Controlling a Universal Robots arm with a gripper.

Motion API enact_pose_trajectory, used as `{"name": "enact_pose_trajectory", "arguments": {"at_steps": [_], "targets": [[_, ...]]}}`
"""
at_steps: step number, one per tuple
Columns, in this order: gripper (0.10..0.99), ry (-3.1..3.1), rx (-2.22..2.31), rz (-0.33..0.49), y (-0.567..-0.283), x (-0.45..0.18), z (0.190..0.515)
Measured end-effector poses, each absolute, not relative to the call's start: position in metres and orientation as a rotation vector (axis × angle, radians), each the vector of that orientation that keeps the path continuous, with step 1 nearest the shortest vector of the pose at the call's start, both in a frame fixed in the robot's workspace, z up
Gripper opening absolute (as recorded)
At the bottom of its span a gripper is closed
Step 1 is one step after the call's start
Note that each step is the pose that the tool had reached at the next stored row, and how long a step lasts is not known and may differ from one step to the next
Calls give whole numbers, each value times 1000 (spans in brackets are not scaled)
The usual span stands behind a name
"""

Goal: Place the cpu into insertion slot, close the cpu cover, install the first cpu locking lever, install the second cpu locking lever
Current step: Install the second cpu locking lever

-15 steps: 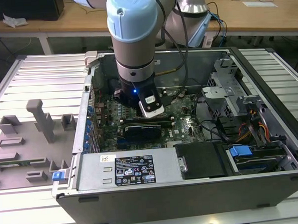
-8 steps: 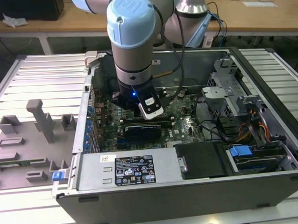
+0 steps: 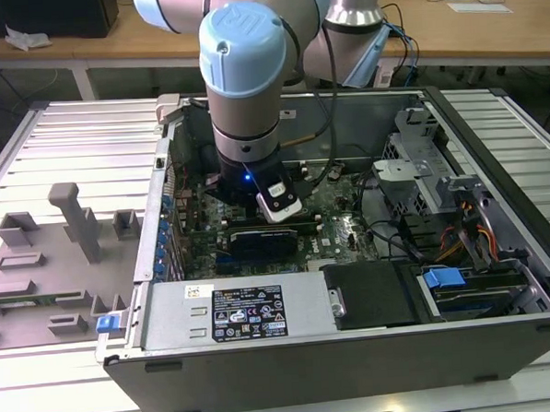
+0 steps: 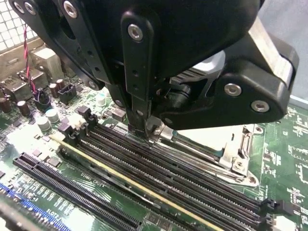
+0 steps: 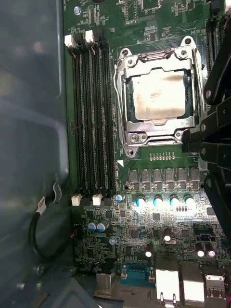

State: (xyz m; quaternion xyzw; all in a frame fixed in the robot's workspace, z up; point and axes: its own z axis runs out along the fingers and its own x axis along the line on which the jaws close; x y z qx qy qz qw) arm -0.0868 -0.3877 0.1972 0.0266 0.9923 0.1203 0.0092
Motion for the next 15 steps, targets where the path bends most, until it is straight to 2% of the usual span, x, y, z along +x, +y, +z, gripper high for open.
{"name": "enact_pose_trajectory", "arguments": {"at_steps": [5, 10, 15], "targets": [[106, 3100, 81, 363, -387, -87, 204], [106, 3101, 81, 356, -387, -87, 233], [106, 3105, 83, 356, -388, -76, 233]]}}
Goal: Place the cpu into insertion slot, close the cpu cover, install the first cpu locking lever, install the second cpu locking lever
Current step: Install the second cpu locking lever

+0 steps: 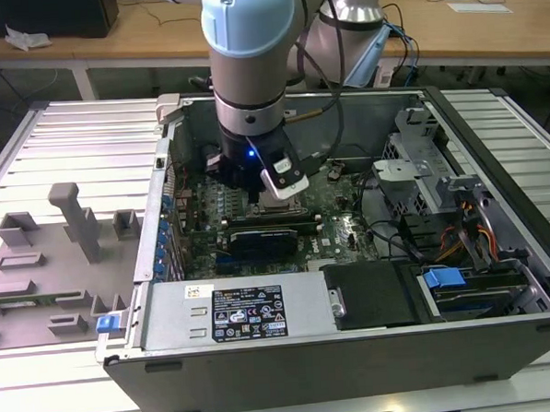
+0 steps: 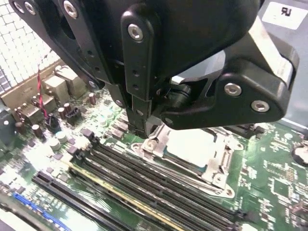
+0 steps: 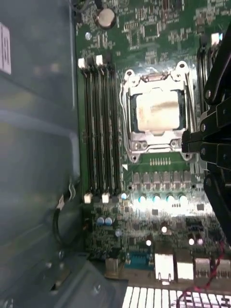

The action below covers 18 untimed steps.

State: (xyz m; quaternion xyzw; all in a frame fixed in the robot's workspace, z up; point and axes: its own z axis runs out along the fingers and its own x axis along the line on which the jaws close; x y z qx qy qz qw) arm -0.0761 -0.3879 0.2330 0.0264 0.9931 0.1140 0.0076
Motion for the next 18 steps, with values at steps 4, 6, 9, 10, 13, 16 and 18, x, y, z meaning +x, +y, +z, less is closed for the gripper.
{"name": "enact_pose_trajectory", "arguments": {"at_steps": [4, 6, 9, 10, 13, 16, 18], "targets": [[106, 3120, 86, 358, -389, -59, 233], [106, 3133, 88, 358, -390, -50, 233], [106, 3143, 91, 350, -389, -45, 233], [106, 3146, 91, 326, -385, -45, 233], [106, 3139, 87, 260, -368, -45, 233], [106, 3097, 73, 243, -358, -45, 232], [106, 3088, 69, 243, -358, -46, 231]]}}
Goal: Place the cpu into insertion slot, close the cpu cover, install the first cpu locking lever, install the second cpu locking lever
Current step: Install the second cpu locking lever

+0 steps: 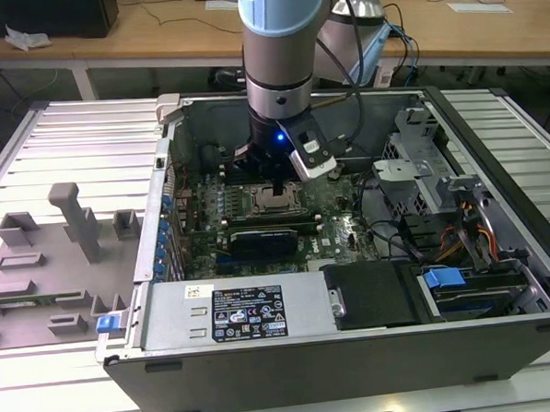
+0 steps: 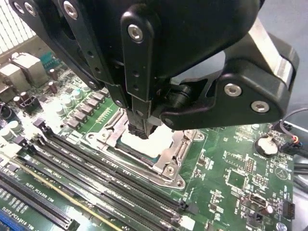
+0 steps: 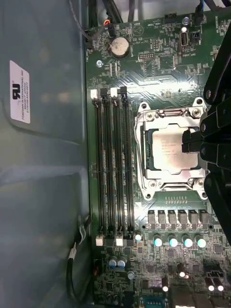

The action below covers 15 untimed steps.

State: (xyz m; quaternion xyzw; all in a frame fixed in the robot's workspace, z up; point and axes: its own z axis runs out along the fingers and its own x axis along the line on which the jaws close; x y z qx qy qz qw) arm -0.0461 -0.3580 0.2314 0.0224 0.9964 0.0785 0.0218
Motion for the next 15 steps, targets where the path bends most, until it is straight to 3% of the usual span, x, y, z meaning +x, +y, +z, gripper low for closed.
{"name": "enact_pose_trajectory", "arguments": {"at_steps": [15], "targets": [[106, 3087, 69, 243, -358, -46, 236]]}}
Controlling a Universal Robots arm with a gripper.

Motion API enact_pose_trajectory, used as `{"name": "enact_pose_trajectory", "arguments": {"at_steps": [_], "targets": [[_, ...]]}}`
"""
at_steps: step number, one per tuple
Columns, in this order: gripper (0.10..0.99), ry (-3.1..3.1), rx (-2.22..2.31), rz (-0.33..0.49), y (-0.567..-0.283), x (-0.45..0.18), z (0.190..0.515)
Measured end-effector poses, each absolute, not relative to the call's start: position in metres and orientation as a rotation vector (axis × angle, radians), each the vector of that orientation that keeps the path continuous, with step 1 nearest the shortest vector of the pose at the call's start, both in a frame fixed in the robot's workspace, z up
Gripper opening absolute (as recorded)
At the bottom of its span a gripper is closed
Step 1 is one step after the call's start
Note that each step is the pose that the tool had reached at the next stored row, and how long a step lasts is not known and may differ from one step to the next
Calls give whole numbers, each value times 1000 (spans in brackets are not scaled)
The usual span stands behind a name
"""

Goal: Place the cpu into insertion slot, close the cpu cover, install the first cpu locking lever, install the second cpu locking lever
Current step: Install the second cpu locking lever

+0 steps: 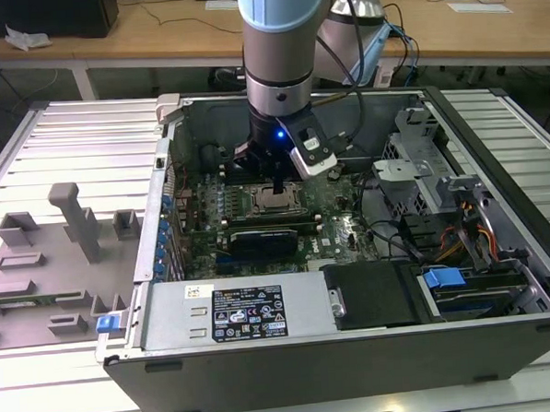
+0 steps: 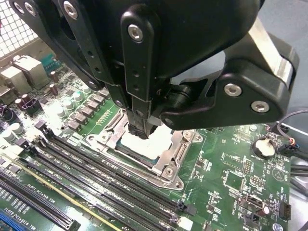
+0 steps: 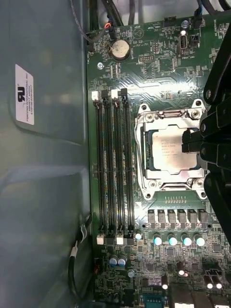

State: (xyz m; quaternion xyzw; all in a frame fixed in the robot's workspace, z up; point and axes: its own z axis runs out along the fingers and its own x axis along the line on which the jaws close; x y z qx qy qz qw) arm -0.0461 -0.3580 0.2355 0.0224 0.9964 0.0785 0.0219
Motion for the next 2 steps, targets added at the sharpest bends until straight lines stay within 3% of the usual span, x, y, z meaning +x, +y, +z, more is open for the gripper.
{"name": "enact_pose_trajectory", "arguments": {"at_steps": [2], "targets": [[106, 3088, 69, 243, -358, -46, 236]]}}
